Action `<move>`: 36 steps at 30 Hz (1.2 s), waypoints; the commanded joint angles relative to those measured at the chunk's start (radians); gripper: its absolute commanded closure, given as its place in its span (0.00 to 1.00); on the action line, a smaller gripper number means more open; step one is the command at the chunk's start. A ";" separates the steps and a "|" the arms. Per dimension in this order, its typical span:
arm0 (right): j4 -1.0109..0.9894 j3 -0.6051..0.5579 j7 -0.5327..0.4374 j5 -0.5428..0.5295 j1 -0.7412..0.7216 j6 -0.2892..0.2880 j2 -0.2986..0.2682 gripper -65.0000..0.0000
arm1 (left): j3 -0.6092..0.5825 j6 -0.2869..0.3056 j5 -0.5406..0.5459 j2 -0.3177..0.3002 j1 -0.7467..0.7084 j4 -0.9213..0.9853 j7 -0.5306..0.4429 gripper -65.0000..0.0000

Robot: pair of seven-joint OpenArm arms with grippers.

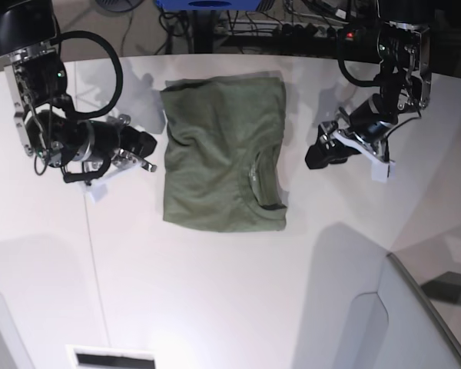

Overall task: Layout the t-shirt on the table in an organized manner, then fold the t-shirt properly
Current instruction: 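Grasp the collar edge of the folded shirt with the left gripper, then pull the collar edge with the left gripper to square the fold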

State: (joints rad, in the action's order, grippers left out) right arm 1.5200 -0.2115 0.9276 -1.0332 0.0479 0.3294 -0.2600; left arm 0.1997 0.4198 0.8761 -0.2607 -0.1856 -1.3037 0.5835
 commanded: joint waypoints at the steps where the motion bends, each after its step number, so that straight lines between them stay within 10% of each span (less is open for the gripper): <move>1: 0.015 0.004 0.001 -0.016 -0.013 -0.006 -0.006 1.00 | 0.001 0.031 0.032 -0.004 0.018 0.006 -0.020 0.44; 6: 0.015 0.004 0.001 -0.016 -0.013 -0.008 -0.006 1.00 | 0.002 0.278 0.028 0.024 0.053 0.106 -0.020 0.35; 11: 0.014 0.004 0.001 0.008 -0.013 -0.008 -0.006 1.00 | 0.002 0.278 0.028 0.027 0.071 0.174 -0.020 0.00; 24: 0.014 0.004 0.001 0.073 -0.012 -0.008 0.001 1.00 | -0.027 0.278 -0.228 0.149 0.142 0.276 -0.020 0.00; 26: 0.014 0.004 -0.002 0.073 -0.006 -0.008 -0.002 1.00 | -0.027 0.278 -0.246 0.148 0.156 0.287 -0.020 0.15; 31: 0.014 0.005 -0.003 0.073 -0.004 -0.008 -0.003 1.00 | -0.027 0.278 -0.349 0.136 0.199 0.286 -0.020 0.93; 36: 0.014 0.005 -0.003 0.073 -0.004 -0.008 -0.003 1.00 | -0.073 0.278 -0.495 0.119 0.257 0.284 -0.018 1.00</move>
State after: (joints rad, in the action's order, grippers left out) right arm 1.5185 -0.2111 0.9272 -0.9493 0.0586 0.3290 -0.2543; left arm 0.1253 0.7040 0.3847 -0.1349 0.0647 -1.0073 0.5644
